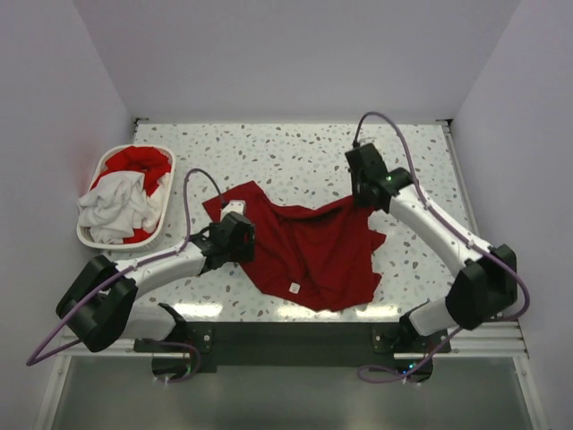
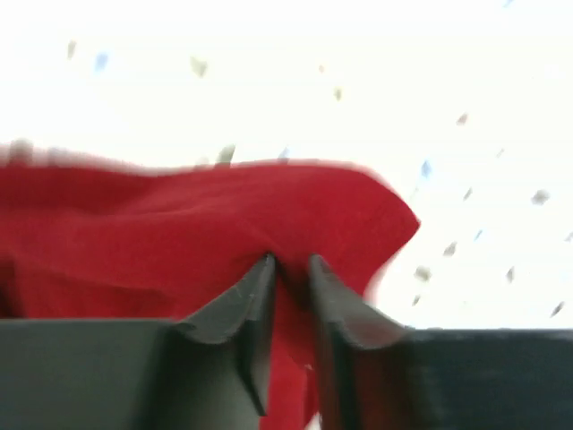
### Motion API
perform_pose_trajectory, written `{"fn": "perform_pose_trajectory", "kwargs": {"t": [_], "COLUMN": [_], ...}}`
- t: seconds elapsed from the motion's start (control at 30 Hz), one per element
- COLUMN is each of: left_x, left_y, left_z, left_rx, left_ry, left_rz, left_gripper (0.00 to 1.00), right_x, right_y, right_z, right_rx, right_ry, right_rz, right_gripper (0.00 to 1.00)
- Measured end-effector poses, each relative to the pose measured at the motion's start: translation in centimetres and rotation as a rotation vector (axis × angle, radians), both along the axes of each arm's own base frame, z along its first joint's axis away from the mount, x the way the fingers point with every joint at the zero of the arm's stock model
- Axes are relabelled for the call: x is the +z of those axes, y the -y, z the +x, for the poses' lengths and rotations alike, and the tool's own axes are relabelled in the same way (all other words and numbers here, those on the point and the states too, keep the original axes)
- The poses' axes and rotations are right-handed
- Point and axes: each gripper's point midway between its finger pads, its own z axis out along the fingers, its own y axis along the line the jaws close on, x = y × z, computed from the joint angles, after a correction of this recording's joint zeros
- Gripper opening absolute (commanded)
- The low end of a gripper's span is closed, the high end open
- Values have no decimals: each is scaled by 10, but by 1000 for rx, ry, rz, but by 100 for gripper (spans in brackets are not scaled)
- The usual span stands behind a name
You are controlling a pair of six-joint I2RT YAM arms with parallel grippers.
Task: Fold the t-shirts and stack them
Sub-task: Flatten the tshirt out
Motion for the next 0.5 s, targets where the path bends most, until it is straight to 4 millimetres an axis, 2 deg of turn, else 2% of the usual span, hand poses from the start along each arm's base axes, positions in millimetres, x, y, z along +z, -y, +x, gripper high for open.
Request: {"fn": "perform_pose_trajectory", "kwargs": {"t": [0.03,0.13,0.17,0.23,0.3,0.37,0.5], "left_x": [0,-3,-3,-4,-2,0,3], "left_y": [0,-2,-2,-3,-3,-4,-5], "left_z": [0,-2,-3,-3,-3,-2,0], "left_rx": [3,3,4,4,6,9,15], "left_ry": [-1,-7,-9,-11,-6,3,10], "left_rz": [-2,3,5,7,8,7,14], "left_gripper": [76,76,77,77,78,79,79], "right_x": [10,26,29,28,23,14,-25], "right_y": [5,23,27,28,23,15,4], "right_z": [24,86,101,114,110,97,47], "right_rx": [-31,-118,-135,-136,-112,-72,10], "right_ry": [30,85,97,103,79,51,-64], "right_rz": [-11,-40,-41,-35,-19,18,99], "right_gripper": [40,59,63,66,66,65,64]}}
